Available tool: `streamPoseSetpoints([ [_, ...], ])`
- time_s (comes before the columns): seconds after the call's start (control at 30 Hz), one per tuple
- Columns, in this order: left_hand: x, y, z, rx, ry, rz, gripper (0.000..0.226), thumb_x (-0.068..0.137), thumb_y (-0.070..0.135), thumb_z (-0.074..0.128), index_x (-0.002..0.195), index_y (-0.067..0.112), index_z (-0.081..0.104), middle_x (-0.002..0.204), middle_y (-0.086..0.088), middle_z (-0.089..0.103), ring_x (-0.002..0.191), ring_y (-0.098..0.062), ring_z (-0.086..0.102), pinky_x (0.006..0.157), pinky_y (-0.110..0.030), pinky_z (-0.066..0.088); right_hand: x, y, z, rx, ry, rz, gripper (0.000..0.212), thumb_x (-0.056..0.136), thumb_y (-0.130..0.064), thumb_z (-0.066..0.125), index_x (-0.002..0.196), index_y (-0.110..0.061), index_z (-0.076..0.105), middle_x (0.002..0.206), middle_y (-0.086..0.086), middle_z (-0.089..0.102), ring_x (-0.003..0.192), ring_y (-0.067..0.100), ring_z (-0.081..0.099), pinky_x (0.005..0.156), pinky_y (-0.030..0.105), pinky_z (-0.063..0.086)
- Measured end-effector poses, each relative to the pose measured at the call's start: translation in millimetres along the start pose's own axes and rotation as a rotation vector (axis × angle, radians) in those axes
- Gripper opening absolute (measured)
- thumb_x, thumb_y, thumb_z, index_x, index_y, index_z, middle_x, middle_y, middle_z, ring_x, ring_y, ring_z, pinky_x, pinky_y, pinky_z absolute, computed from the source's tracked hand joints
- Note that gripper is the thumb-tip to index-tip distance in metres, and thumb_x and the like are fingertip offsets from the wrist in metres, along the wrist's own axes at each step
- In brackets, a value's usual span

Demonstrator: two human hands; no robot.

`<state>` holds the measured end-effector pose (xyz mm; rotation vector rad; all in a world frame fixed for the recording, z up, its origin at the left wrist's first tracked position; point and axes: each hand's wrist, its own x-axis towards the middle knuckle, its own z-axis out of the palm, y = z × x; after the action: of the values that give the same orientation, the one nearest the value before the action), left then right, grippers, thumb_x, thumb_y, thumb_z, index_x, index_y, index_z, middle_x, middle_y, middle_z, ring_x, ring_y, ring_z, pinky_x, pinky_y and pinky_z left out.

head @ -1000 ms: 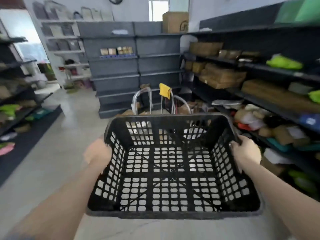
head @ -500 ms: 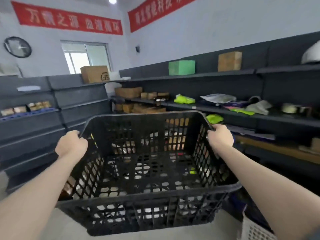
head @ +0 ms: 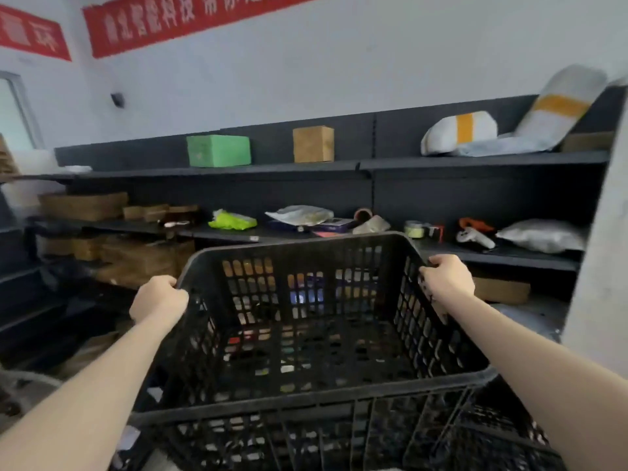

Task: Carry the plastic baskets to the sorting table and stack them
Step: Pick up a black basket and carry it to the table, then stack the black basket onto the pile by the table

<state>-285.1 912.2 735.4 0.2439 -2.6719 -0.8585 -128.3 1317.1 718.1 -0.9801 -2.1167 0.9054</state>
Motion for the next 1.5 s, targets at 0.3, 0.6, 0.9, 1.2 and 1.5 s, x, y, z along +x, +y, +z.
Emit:
streamPoseSetpoints([
  [0.3, 40, 145, 182, -0.061, -0.314, 0.245, 0.036, 0.087, 0.015, 0.058, 0.123, 0.015, 0.065, 0.127, -0.014, 0.063, 0.117, -0.036, 0.057, 0.092, -0.040, 0.048, 73, 98, -29, -0.109, 0.193, 0.273, 0.026, 0.083, -0.024, 0.055, 0.104, -0.019, 0.070, 0.086, 0.007, 0.073, 0.086, 0.029, 0.068, 0.072, 0.029, 0.049],
  [0.6, 25, 270, 316, -0.072, -0.478, 0.397, 0.037, 0.089, 0.015, 0.056, 0.124, 0.014, 0.064, 0.121, -0.015, 0.066, 0.111, -0.036, 0.060, 0.085, -0.040, 0.051, 152, 181, -66, -0.200, 0.337, 0.405, 0.025, 0.086, -0.024, 0.058, 0.107, -0.017, 0.070, 0.093, 0.014, 0.073, 0.093, 0.031, 0.067, 0.072, 0.029, 0.045],
  [0.9, -17, 327, 411, -0.001, -0.479, 0.300, 0.034, 0.090, 0.016, 0.056, 0.123, 0.015, 0.065, 0.122, -0.013, 0.065, 0.112, -0.035, 0.060, 0.083, -0.039, 0.050, 256, 273, -67, -0.206, 0.213, 0.391, 0.020, 0.083, -0.018, 0.056, 0.097, -0.014, 0.071, 0.080, 0.015, 0.071, 0.079, 0.033, 0.068, 0.072, 0.033, 0.051],
  [1.2, -43, 350, 468, 0.068, -0.510, 0.278, 0.040, 0.090, 0.015, 0.054, 0.129, 0.016, 0.060, 0.125, -0.012, 0.063, 0.111, -0.035, 0.060, 0.081, -0.038, 0.052, 289, 332, -63, -0.226, 0.159, 0.441, 0.026, 0.085, -0.019, 0.057, 0.106, -0.016, 0.071, 0.073, 0.014, 0.067, 0.075, 0.032, 0.066, 0.064, 0.030, 0.044],
  [1.5, -50, 354, 487, 0.088, -0.515, 0.272, 0.041, 0.088, 0.014, 0.053, 0.128, 0.018, 0.062, 0.124, -0.012, 0.065, 0.111, -0.035, 0.060, 0.079, -0.037, 0.050, 293, 344, -64, -0.280, 0.183, 0.454, 0.027, 0.085, -0.016, 0.055, 0.107, -0.015, 0.071, 0.072, 0.009, 0.060, 0.074, 0.031, 0.059, 0.063, 0.027, 0.038],
])
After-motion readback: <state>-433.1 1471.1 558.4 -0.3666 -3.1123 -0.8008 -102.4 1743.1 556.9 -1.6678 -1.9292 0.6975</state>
